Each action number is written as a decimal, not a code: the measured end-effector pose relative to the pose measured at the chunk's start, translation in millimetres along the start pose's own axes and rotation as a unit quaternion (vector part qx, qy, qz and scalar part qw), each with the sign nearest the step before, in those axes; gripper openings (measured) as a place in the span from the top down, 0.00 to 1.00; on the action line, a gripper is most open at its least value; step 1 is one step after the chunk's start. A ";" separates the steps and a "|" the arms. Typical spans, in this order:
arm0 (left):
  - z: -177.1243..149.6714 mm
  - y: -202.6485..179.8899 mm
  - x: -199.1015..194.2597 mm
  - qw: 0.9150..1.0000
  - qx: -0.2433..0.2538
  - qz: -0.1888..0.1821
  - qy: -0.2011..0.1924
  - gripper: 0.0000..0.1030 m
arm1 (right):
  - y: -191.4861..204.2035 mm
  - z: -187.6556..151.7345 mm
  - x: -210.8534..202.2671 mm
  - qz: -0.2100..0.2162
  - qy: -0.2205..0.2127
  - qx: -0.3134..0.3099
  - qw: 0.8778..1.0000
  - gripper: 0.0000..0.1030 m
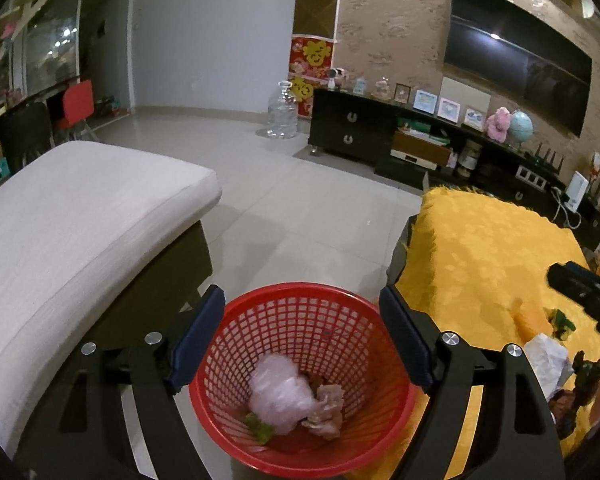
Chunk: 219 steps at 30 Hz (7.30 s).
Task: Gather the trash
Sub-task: 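Move both tools back over the table toward the black bag and tissues, then grasp the black plastic bag with the right gripper while the left grasps a white tissue, then carry the black bag and white tissue over the red wastebasket, then open both grippers to drop the tissue and black bag into the basket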
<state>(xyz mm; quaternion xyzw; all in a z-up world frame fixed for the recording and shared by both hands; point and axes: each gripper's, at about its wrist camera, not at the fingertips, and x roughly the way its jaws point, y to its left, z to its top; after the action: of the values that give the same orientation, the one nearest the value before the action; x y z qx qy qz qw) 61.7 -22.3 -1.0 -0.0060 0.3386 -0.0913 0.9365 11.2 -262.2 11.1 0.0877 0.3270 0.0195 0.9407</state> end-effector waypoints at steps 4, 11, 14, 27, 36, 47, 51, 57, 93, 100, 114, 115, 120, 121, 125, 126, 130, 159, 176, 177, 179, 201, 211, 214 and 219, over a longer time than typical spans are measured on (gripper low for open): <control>-0.4 -7.6 -2.2 1.000 0.005 -0.008 -0.002 0.25 | -27.4 -1.7 -22.4 -0.024 -0.020 0.026 0.999 0.27; -3.2 -28.2 -4.8 0.999 0.024 -0.025 -0.005 0.25 | -75.6 -17.7 -54.1 -0.075 -0.033 0.071 0.994 0.27; -4.3 -38.6 -5.3 0.999 0.033 -0.032 -0.005 0.24 | -91.9 -28.2 -66.0 -0.093 -0.033 0.087 0.991 0.27; -15.1 -86.5 -5.1 0.994 0.085 -0.066 -0.001 0.24 | -116.2 -74.9 -100.6 -0.125 -0.019 0.109 0.986 0.26; -17.9 -100.6 0.8 0.993 0.091 -0.075 0.009 0.24 | -107.4 -101.1 -100.3 -0.087 -0.003 0.111 0.990 0.17; -26.9 -115.4 3.5 0.991 0.110 -0.080 0.017 0.24 | -95.4 -120.3 -64.2 -0.074 0.068 0.085 0.991 0.28; -29.4 -121.1 4.0 0.989 0.117 -0.085 0.019 0.24 | -109.7 -123.1 -58.2 -0.075 0.089 0.106 0.988 0.58; -34.8 -131.8 3.4 0.987 0.130 -0.094 0.023 0.24 | -125.7 -120.8 -68.2 -0.090 0.070 0.124 0.986 0.61; -97.3 -232.7 63.3 0.928 0.196 -0.261 0.181 0.77 | -150.9 -118.7 -98.9 -0.112 0.027 0.162 0.980 0.61; -88.5 -224.6 51.5 0.932 0.189 -0.265 0.161 0.87 | -151.9 -118.1 -99.5 -0.112 0.025 0.162 0.980 0.61; -49.5 -190.5 16.5 0.950 0.142 -0.265 0.084 0.89 | -148.4 -114.5 -99.2 -0.110 0.018 0.160 0.981 0.61; -47.8 -188.1 14.1 0.951 0.142 -0.262 0.079 0.89 | -148.3 -114.0 -99.1 -0.110 0.017 0.160 0.981 0.61; -40.4 -178.9 5.6 0.956 0.135 -0.254 0.059 0.89 | -145.3 -110.1 -98.2 -0.109 0.013 0.158 0.981 0.61; -38.7 -177.2 3.9 0.957 0.133 -0.252 0.055 0.89 | -144.2 -109.4 -98.2 -0.108 0.012 0.157 0.982 0.61; -34.5 -170.1 -1.0 0.959 0.129 -0.247 0.046 0.89 | -138.0 -106.2 -97.8 -0.105 0.009 0.151 0.983 0.61; -33.4 -168.0 -2.9 0.960 0.128 -0.246 0.043 0.89 | -137.1 -105.3 -97.7 -0.104 0.008 0.150 0.983 0.61; -29.4 -158.9 -8.9 0.963 0.121 -0.240 0.030 0.89 | -132.0 -101.7 -96.4 -0.100 0.006 0.143 0.985 0.61; -6.7 -69.9 -24.7 0.981 0.055 -0.185 -0.010 0.89 | -48.1 -68.6 -48.2 -0.068 0.024 0.040 0.997 0.61; -1.3 1.9 -23.3 0.995 0.009 -0.102 -0.018 0.89 | 35.5 -16.6 3.9 0.018 0.030 -0.043 0.998 0.61; -1.5 3.3 -23.0 0.995 0.009 -0.097 -0.018 0.89 | 42.5 -12.4 9.9 0.029 0.031 -0.048 0.998 0.61; -2.3 7.3 -21.7 0.996 0.011 -0.088 -0.017 0.89 | 49.5 -9.4 16.7 0.045 0.033 -0.054 0.997 0.61; -13.9 21.4 0.7 0.999 0.017 -0.027 0.031 0.89 | 87.3 -29.5 70.9 0.115 0.094 -0.073 0.986 0.61; -16.4 24.4 4.7 0.998 0.008 -0.035 0.050 0.73 | 85.7 -31.8 73.4 0.129 0.098 -0.057 0.985 0.35; -16.5 26.1 1.9 0.998 -0.001 -0.034 0.047 0.51 | 82.0 -30.4 69.3 0.126 0.095 -0.052 0.986 0.34; -14.3 29.3 1.7 0.999 -0.009 -0.028 0.035 0.38 | 73.1 -27.1 61.1 0.117 0.083 -0.041 0.989 0.34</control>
<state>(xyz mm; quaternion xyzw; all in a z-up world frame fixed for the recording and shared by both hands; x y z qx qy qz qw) 58.8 6.9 -15.2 -0.0209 0.3713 -0.1149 0.9211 44.0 -180.4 -34.1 0.0845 0.3903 0.1507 0.9043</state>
